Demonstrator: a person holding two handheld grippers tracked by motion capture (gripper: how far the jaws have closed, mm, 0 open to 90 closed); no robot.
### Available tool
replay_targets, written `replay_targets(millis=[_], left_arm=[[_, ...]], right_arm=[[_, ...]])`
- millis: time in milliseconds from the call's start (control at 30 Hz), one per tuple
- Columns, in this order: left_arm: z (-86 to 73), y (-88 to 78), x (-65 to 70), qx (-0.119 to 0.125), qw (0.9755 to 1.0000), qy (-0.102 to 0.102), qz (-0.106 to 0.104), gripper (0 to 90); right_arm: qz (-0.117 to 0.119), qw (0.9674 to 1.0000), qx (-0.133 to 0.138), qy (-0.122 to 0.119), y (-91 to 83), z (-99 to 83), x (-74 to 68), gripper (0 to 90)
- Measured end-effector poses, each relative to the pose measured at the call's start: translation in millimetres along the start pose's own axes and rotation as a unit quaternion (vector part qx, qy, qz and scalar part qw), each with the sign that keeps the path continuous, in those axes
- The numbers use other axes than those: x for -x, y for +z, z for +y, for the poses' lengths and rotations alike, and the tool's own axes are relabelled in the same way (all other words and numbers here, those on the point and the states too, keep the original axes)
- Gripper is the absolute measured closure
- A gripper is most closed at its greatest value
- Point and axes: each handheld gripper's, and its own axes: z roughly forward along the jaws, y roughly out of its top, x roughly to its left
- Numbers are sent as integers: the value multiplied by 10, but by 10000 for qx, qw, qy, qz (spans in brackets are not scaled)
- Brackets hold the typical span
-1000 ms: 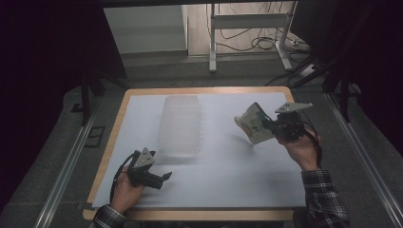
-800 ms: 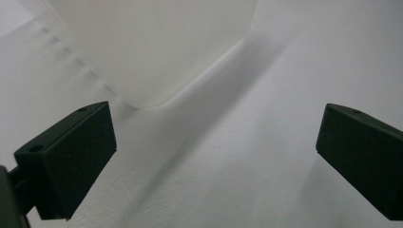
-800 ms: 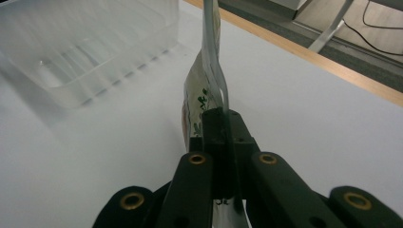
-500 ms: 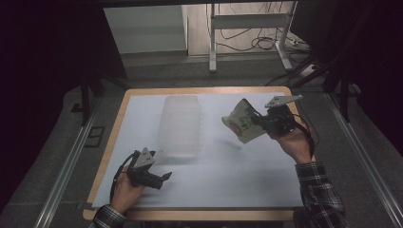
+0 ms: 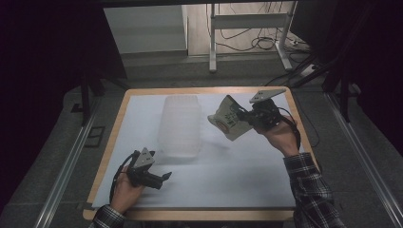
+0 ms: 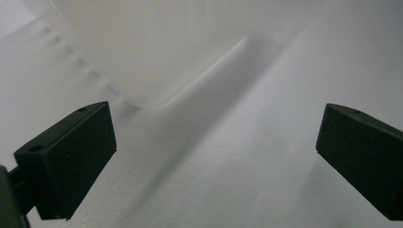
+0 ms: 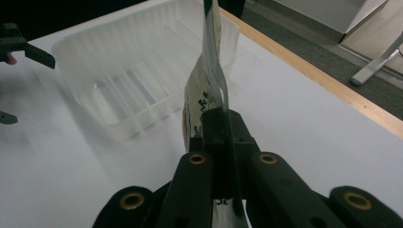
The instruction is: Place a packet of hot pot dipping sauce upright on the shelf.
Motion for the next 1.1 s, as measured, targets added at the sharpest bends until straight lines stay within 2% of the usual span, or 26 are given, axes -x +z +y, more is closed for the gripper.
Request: replay_targets(millis=[300,867,1100], left_arm=[[-1,-1,-2,12,10000,-8,-5,0],[-1,-4,-1,9,10000,-11,-13,0],[-2,-5,-1,18,10000,-15,-17,0]], right_arm=[[27,9999,-1,-126,165,157,5,893],[-58,9997,44,-242,478,485,156,893],[49,9994,8,-343,625,550,167,893]])
